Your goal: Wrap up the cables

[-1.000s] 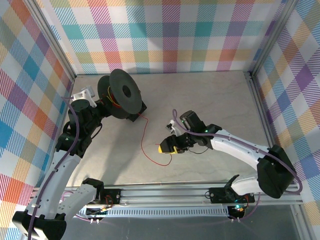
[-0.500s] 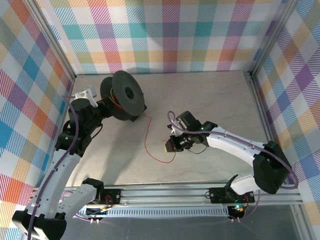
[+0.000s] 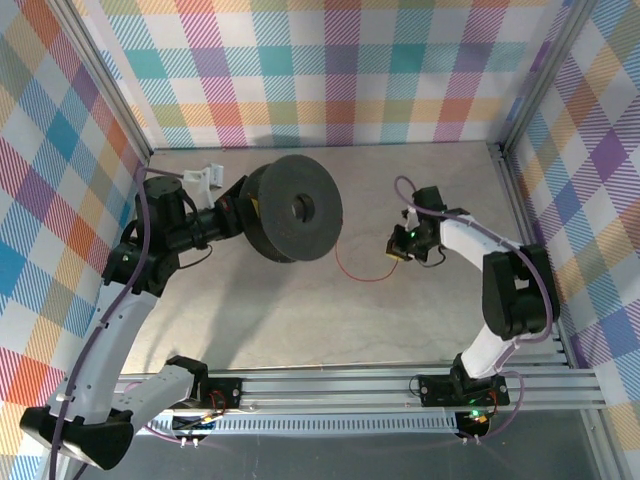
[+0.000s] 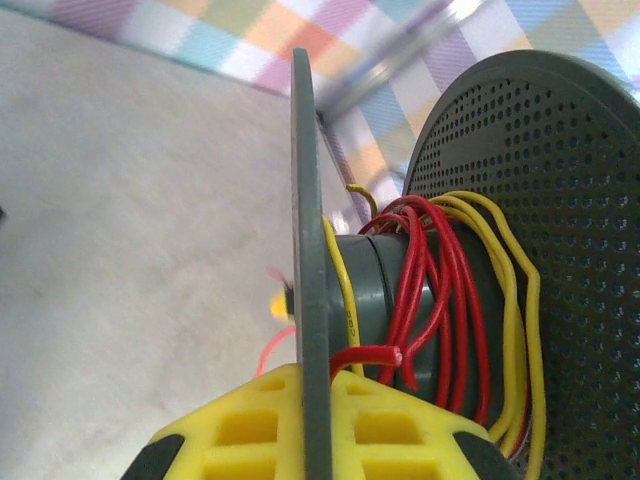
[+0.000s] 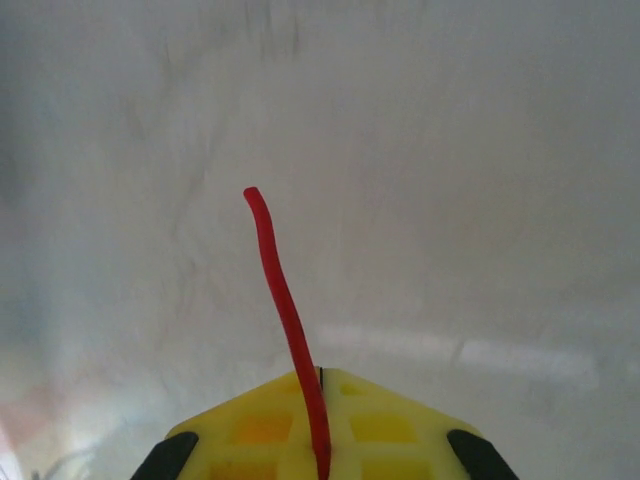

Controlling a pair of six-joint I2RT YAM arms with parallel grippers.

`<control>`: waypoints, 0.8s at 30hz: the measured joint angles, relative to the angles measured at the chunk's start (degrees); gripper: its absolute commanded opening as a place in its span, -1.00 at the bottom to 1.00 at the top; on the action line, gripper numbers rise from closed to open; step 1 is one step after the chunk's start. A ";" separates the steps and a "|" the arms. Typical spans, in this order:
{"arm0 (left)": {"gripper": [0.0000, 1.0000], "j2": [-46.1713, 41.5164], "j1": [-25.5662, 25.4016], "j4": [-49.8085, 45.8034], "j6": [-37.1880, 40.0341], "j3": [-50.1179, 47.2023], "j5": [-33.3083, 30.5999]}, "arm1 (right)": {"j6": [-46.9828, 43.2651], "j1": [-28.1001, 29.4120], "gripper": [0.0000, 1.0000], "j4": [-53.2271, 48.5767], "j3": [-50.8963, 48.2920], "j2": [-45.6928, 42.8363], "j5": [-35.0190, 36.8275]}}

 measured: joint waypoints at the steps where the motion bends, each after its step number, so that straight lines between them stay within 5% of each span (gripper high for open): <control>1: -1.00 -0.42 -1.09 -1.38 0.72 0.24 0.37 | 0.00 -1.25 -1.00 0.04 2.27 1.07 0.02; 10: -1.00 -2.80 -16.00 -11.04 5.60 0.52 -7.15 | 1.84 -7.78 -1.00 -1.27 18.03 3.21 1.33; 17: -1.00 1.44 -29.07 -15.72 7.13 0.02 -24.24 | 4.20 -8.13 -1.00 -2.95 27.43 3.21 1.70; 24: -1.00 11.91 -36.63 -16.11 7.08 -1.27 -38.84 | 7.69 -8.13 -1.00 -3.56 34.82 3.21 -0.24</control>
